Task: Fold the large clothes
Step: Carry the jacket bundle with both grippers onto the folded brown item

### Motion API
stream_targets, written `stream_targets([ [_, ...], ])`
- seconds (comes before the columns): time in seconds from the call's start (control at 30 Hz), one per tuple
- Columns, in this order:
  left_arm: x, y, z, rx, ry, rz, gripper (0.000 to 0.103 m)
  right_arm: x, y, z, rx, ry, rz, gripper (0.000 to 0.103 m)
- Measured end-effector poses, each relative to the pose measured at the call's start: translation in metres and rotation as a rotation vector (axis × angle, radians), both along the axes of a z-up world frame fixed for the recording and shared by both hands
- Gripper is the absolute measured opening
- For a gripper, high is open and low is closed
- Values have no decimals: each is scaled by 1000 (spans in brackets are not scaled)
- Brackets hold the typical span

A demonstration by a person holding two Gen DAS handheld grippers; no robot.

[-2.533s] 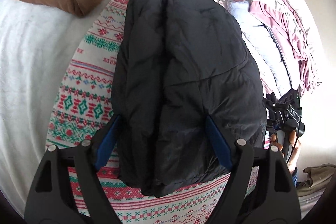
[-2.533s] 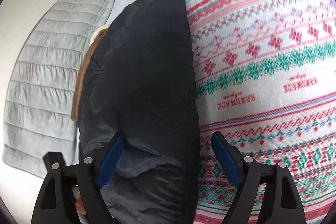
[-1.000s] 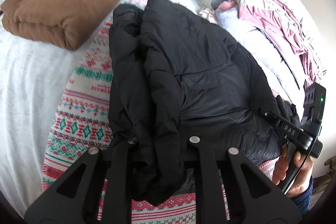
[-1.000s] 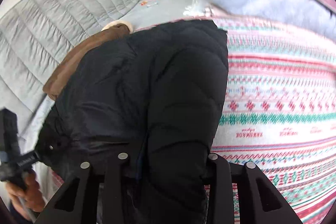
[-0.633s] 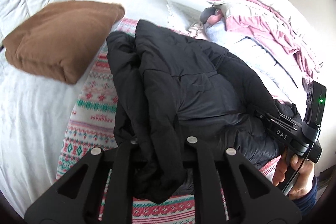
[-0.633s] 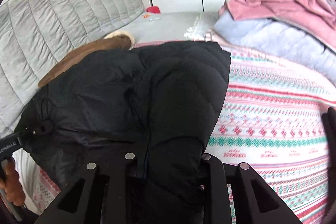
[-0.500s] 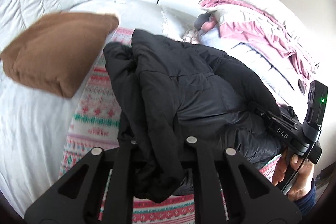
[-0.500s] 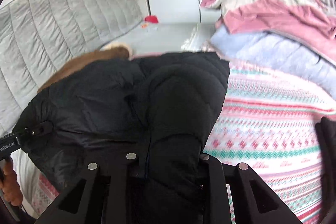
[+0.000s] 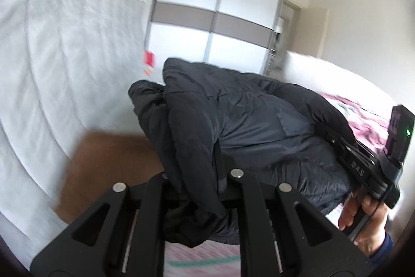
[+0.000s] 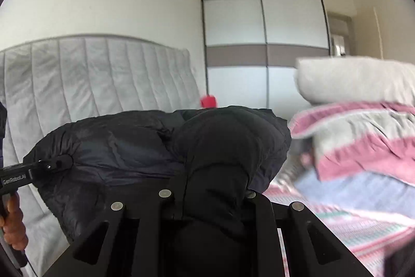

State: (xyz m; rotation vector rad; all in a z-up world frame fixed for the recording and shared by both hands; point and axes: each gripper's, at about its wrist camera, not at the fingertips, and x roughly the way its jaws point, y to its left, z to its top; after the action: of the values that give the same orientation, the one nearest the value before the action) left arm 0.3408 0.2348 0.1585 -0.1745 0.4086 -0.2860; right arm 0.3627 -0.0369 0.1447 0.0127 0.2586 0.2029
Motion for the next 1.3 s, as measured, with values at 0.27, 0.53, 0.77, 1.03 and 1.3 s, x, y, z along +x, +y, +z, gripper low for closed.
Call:
stream_targets([
  [0.27,72,89,-59,210,-24,187,15,100,115,-101,167,-2,128,20],
  [0.53,124,146,-186,187,265,307,24,155,157,-211,215,351,234,33],
  [0.77,93,155,-158,139,280,341,44,145,115,-185,217,437,243,64],
  [1.03,0,156,-132,68,299,486,47,33,71,-160,90,440,306,73],
  [1.3,-132,42,-86,192,203,524,80,-119,39,-113,-104,267,321,84],
])
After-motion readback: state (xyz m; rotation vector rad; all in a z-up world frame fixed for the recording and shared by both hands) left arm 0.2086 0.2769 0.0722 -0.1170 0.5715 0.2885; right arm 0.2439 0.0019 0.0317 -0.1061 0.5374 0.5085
